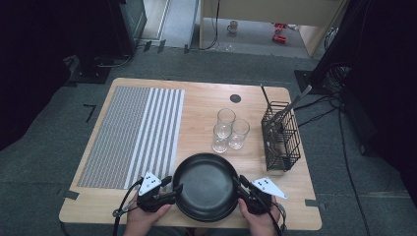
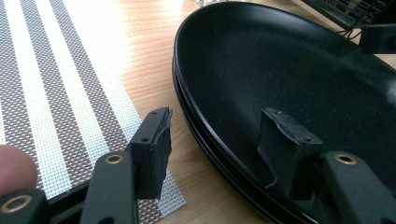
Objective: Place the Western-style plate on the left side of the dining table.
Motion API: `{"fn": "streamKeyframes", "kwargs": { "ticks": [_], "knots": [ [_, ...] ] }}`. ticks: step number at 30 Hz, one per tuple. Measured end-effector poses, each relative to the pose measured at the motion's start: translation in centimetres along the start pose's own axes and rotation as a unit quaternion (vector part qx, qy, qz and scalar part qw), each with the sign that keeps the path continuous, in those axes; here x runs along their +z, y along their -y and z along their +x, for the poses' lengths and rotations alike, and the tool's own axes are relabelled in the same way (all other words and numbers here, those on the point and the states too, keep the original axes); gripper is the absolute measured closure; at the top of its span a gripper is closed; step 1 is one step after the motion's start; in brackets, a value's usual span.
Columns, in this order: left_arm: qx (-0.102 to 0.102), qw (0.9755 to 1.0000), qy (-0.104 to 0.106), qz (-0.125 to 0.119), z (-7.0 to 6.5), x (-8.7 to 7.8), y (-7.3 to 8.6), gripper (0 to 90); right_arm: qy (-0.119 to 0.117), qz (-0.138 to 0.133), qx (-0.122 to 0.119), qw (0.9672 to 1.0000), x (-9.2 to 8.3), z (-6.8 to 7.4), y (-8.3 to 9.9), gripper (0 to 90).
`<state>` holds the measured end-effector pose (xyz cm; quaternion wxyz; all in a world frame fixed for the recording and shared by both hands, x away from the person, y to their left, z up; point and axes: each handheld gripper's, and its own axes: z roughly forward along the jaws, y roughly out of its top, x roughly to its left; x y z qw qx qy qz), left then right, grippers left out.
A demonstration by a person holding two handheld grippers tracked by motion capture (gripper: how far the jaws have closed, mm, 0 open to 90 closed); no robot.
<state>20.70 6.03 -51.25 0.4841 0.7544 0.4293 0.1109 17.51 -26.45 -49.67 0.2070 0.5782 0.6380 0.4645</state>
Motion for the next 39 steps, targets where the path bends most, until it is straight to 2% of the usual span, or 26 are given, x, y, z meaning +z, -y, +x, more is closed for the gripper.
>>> {"fn": "streamKeyframes", "kwargs": {
  "ticks": [1, 3, 7, 10, 12, 14, 17, 18, 20, 22, 23, 24, 27, 30, 33, 39],
  "knots": [
    [0.001, 1.0, 0.001, -0.001, 0.0, 0.0, 0.0, 44.8, 0.01, 0.001, -0.002, 0.9999, -0.1, 0.0, 0.1, 79.5],
    [0.001, 1.0, 0.003, -0.004, 0.0, 0.0, 0.1, 44.8, 0.021, 0.008, -0.014, 0.9997, 0.0, 0.2, 0.2, 80.1],
    [-0.003, 0.9999, 0.013, -0.001, 0.2, 0.0, 0.2, 44.4, 0.03, 0.004, -0.015, 0.9994, -0.1, 0.5, 0.3, 81.3],
    [-0.001, 0.9999, 0.016, -0.001, 0.2, 0.0, 0.2, 44.4, 0.033, 0.002, -0.029, 0.999, -0.3, 0.4, 0.4, 83.9],
    [0.001, 0.9999, 0.016, -0.002, 0.2, 0.0, 0.2, 44.4, 0.027, 0.002, -0.03, 0.9992, -0.4, 0.3, 0.4, 84.4],
    [0.002, 0.9998, 0.018, -0.002, 0.1, 0.0, 0.2, 44.5, 0.02, 0.0, -0.017, 0.9996, -0.6, 0.1, 0.4, 84.1],
    [0.008, 0.9998, 0.019, -0.002, 0.0, 0.0, 0.3, 44.6, 0.015, -0.002, -0.012, 0.9998, -0.6, 0.0, 0.4, 83.6],
    [0.01, 0.9997, 0.021, -0.002, 0.0, 0.0, 0.3, 44.6, 0.013, 0.003, -0.002, 0.9999, -0.7, 0.0, 0.3, 82.4],
    [0.011, 0.9997, 0.023, -0.002, 0.0, 0.0, 0.3, 44.9, -0.001, 0.011, 0.025, 0.9996, -0.9, -0.3, 0.1, 81.8],
    [0.012, 0.9997, 0.023, -0.002, 0.0, 0.0, 0.3, 44.9, -0.021, 0.01, 0.034, 0.9992, -1.0, -0.7, 0.0, 82.8],
    [0.012, 0.9997, 0.024, -0.003, 0.0, 0.0, 0.3, 44.9, -0.04, 0.012, 0.043, 0.9982, -1.1, -0.7, -0.1, 82.7],
    [0.012, 0.9996, 0.024, -0.003, 0.0, 0.0, 0.3, 44.9, -0.046, 0.011, 0.041, 0.998, -1.1, -0.6, 0.0, 82.6],
    [0.014, 0.9996, 0.024, -0.003, 0.0, 0.0, 0.4, 44.7, -0.014, -0.004, 0.018, 0.9997, -0.9, 0.3, 0.2, 78.1],
    [0.014, 0.9996, 0.025, -0.003, 0.0, -0.1, 0.4, 44.5, 0.015, -0.015, 0.017, 0.9996, -0.9, 0.4, 0.4, 77.0],
    [0.014, 0.9996, 0.026, -0.002, 0.0, -0.1, 0.4, 44.3, 0.017, -0.007, 0.023, 0.9996, -0.8, 0.0, 0.4, 78.4],
    [0.013, 0.9995, 0.027, -0.002, 0.0, -0.1, 0.4, 44.1, 0.014, 0.004, 0.024, 0.9996, -0.5, 0.2, 0.6, 77.2]
  ]
}}
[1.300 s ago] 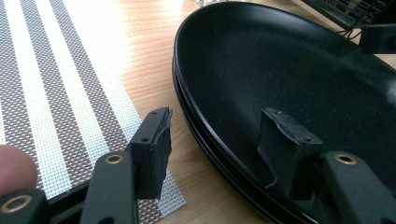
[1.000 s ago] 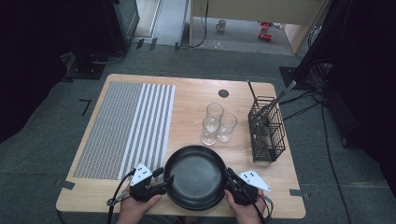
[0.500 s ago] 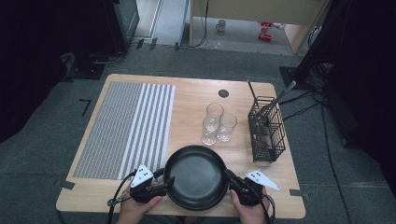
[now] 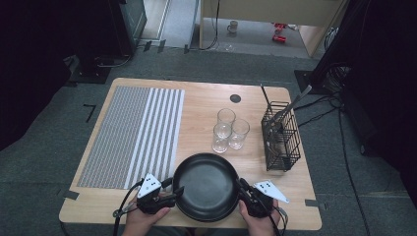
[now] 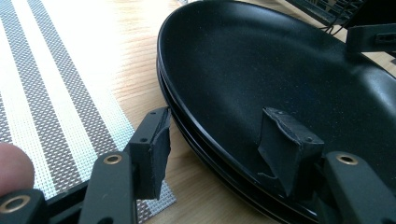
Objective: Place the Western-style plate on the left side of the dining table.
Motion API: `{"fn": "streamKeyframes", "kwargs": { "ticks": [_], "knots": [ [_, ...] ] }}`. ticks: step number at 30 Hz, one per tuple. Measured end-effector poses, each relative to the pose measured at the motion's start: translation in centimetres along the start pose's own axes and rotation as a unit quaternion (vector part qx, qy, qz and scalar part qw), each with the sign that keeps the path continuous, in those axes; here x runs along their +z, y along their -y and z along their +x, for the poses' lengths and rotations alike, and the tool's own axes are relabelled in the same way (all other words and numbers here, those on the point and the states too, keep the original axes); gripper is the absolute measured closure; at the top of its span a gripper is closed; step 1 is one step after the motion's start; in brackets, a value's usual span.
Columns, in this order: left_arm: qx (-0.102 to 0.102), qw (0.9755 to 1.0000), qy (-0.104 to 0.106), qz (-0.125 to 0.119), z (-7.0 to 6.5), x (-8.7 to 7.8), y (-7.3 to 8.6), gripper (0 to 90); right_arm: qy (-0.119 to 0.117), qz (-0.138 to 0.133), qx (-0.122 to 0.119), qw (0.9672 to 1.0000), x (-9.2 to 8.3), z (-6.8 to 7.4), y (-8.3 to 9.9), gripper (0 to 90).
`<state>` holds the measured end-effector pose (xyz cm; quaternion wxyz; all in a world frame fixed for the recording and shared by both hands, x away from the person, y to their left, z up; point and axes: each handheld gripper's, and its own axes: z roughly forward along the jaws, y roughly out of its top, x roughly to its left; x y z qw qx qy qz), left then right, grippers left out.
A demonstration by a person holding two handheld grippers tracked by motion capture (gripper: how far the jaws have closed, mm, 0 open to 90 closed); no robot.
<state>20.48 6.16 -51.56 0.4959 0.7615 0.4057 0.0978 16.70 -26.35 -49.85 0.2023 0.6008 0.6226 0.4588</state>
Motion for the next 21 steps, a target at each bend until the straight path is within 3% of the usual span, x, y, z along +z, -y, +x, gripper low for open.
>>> {"fn": "streamKeyframes", "kwargs": {
  "ticks": [10, 21],
  "knots": [
    [-0.011, 0.9999, 0.008, 0.003, 0.09, 0.21, 0.03, 41.8, -0.021, -0.002, 0.018, 0.9996, -0.02, -0.56, 0.16, 76.6],
    [-0.01, 0.9999, 0.01, 0.006, 0.11, 0.18, -0.03, 41.7, -0.025, -0.006, 0.022, 0.9994, -0.05, -0.48, 0.42, 76.8]
  ]
}}
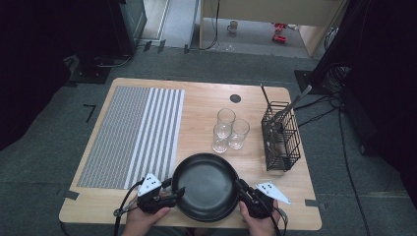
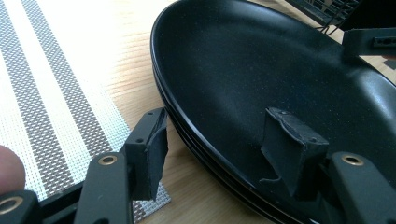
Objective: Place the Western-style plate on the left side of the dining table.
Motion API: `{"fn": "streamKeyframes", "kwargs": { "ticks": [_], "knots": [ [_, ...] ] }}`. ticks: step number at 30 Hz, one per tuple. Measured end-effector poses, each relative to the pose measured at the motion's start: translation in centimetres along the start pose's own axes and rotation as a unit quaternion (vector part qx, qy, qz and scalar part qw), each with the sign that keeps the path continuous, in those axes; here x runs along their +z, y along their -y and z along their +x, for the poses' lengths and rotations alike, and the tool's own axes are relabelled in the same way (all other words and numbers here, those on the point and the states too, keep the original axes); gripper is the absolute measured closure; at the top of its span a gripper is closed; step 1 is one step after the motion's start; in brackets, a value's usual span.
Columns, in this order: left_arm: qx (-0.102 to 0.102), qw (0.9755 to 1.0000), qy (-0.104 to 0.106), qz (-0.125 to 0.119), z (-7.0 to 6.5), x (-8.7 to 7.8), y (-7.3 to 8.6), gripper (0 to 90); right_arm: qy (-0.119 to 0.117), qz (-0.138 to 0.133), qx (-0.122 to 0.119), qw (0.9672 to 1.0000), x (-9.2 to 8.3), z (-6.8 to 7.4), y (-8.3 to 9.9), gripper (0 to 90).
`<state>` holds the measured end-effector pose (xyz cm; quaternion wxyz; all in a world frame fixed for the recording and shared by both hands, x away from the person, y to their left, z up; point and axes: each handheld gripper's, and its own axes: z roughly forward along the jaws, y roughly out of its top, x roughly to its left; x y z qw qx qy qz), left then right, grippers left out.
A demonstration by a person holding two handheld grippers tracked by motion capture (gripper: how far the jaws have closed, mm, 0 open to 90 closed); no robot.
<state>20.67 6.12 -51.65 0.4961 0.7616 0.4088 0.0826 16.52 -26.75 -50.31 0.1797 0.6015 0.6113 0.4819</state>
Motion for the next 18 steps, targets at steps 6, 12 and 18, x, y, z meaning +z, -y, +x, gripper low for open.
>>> {"fn": "streamKeyframes", "kwargs": {
  "ticks": [6, 12, 18],
  "knots": [
    [0.006, 1.0, -0.007, -0.003, -0.17, -0.06, 0.05, 41.5, -0.005, -0.005, 0.006, 1.0, -0.01, -0.13, 0.11, 76.8],
    [0.022, 0.9992, -0.027, -0.018, -0.36, -0.42, 0.1, 50.9, -0.003, -0.007, 0.006, 1.0, 0.02, -0.09, 0.14, 77.2],
    [0.014, 0.9996, -0.02, -0.014, -0.22, -0.3, 0.07, 49.2, -0.002, -0.008, 0.003, 1.0, 0.03, -0.05, 0.17, 76.9]
  ]
}}
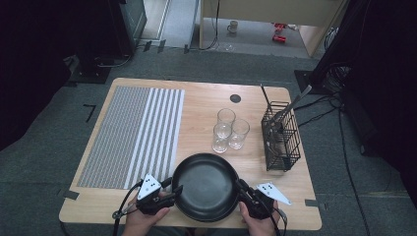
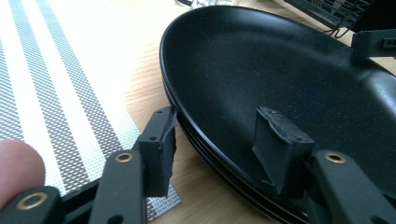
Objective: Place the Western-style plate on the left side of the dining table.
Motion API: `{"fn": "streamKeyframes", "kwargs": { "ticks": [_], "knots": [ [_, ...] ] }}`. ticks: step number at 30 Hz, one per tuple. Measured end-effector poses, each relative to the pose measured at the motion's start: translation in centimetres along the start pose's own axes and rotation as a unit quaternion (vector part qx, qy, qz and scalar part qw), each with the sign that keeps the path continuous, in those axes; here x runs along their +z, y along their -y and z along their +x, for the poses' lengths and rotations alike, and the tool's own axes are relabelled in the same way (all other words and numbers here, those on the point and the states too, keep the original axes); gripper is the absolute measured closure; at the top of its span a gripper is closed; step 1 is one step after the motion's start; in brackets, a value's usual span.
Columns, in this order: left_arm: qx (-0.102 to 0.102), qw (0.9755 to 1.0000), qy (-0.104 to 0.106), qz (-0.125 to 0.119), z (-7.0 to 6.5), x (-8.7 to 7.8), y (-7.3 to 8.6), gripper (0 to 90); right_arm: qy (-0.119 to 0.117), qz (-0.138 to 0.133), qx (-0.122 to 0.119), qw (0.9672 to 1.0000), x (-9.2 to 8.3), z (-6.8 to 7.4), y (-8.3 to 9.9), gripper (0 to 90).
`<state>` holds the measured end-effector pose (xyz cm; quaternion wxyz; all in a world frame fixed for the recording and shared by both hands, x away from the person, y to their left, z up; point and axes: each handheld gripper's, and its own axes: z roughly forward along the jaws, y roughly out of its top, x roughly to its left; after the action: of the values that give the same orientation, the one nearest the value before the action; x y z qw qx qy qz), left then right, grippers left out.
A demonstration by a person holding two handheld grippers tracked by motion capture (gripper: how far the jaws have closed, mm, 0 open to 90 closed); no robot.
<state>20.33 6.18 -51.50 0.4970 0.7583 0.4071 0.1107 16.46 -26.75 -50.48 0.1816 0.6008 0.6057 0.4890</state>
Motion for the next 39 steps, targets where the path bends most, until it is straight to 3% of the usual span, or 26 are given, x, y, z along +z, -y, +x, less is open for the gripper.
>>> {"fn": "streamKeyframes", "kwargs": {
  "ticks": [8, 23, 30, 39],
  "knots": [
    [-0.021, 0.9996, 0.018, 0.011, 0.37, 0.22, -0.1, 45.8, -0.001, -0.001, -0.002, 1.0, -0.04, 0.01, 0.07, 76.4],
    [-0.02, 0.9995, 0.019, 0.013, 0.35, 0.22, -0.12, 44.7, -0.001, -0.003, 0.001, 1.0, -0.08, 0.0, 0.13, 77.1],
    [-0.019, 0.9995, 0.02, 0.013, 0.34, 0.22, -0.08, 44.1, -0.005, -0.007, 0.02, 0.9998, -0.24, -0.29, -0.07, 80.4],
    [-0.018, 0.9995, 0.021, 0.013, 0.35, 0.19, -0.05, 43.9, -0.009, -0.016, 0.027, 0.9995, -0.27, -0.34, 0.07, 80.0]
  ]
}}
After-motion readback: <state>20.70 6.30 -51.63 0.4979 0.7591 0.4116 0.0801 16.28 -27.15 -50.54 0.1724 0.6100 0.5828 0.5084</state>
